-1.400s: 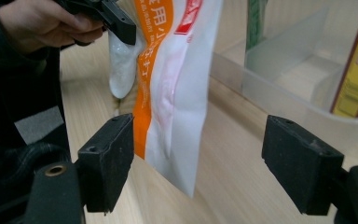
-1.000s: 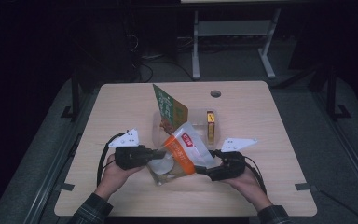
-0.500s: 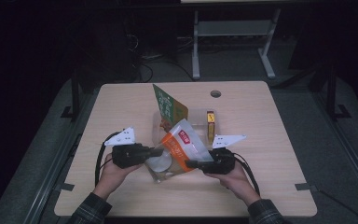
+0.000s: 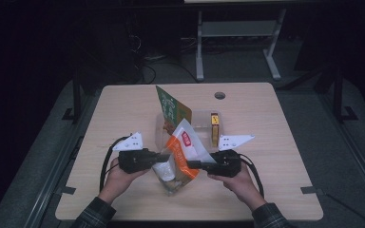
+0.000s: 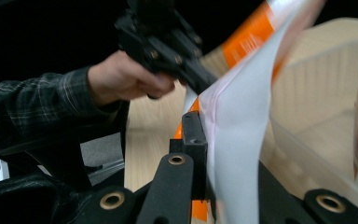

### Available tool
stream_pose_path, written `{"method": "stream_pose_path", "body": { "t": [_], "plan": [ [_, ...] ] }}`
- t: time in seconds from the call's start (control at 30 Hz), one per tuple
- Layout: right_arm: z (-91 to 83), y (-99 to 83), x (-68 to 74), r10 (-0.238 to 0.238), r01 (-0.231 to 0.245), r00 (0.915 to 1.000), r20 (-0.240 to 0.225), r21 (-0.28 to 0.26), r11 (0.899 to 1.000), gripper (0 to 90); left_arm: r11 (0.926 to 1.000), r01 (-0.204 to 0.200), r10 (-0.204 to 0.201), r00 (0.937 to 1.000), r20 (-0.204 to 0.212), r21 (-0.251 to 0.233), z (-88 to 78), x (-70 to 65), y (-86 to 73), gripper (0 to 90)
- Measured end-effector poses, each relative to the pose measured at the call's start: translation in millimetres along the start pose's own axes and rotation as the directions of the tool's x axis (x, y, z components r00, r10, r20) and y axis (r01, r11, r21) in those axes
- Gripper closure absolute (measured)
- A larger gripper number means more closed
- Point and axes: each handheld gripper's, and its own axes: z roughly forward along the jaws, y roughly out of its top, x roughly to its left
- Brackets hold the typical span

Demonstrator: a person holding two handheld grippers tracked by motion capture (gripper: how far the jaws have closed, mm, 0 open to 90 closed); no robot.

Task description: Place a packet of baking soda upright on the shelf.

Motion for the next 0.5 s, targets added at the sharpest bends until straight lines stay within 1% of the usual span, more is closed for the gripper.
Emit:
{"method": "stream_pose_path", "body": {
  "t": [0.1, 0.2, 0.27, 0.33, 0.4, 0.47, 0.5],
  "plan": [
    [2.6, 7.0, 2.5, -0.02, 0.02, 0.9998, -0.008, -0.01, 1.0, 90.0, 1.0, -0.004, 0.004, 1.0, 0.005, -0.003, 3.0, -2.6, -0.1, 89.6],
    [2.8, 10.1, 3.0, -0.034, 0.034, 0.9994, -0.007, -0.004, 0.999, 90.0, 0.9999, -0.003, 0.003, 1.0, 0.005, -0.013, 1.9, -2.4, -1.0, 89.3],
    [1.2, 10.3, 3.3, -0.042, 0.042, 0.9991, -0.005, 0.0, 0.999, 90.0, 0.9995, -0.002, 0.002, 1.0, 0.003, -0.03, 0.8, -1.7, -1.5, 88.9],
    [-0.5, 11.2, 4.4, -0.048, 0.048, 0.9989, -0.004, 0.007, 0.999, 90.0, 0.9996, -0.003, 0.003, 1.0, 0.001, -0.029, -0.1, -0.9, -1.5, 87.0],
    [-2.0, 13.0, 6.2, -0.06, 0.06, 0.9981, -0.011, 0.01, 0.998, 90.0, 0.9997, -0.014, 0.014, 0.9998, -0.01, -0.019, 0.3, -2.0, -1.9, 82.8],
    [-3.7, 14.7, 8.8, -0.081, 0.081, 0.9966, -0.011, 0.024, 0.996, 90.0, 0.9991, -0.042, 0.042, 0.9985, -0.035, -0.003, 1.1, -3.8, -1.9, 77.4],
    [-4.4, 15.6, 10.4, -0.087, 0.087, 0.9961, -0.013, 0.034, 0.996, 90.0, 0.9986, -0.053, 0.054, 0.9979, -0.036, 0.004, 2.0, -4.1, -2.0, 76.1]
  ]
}}
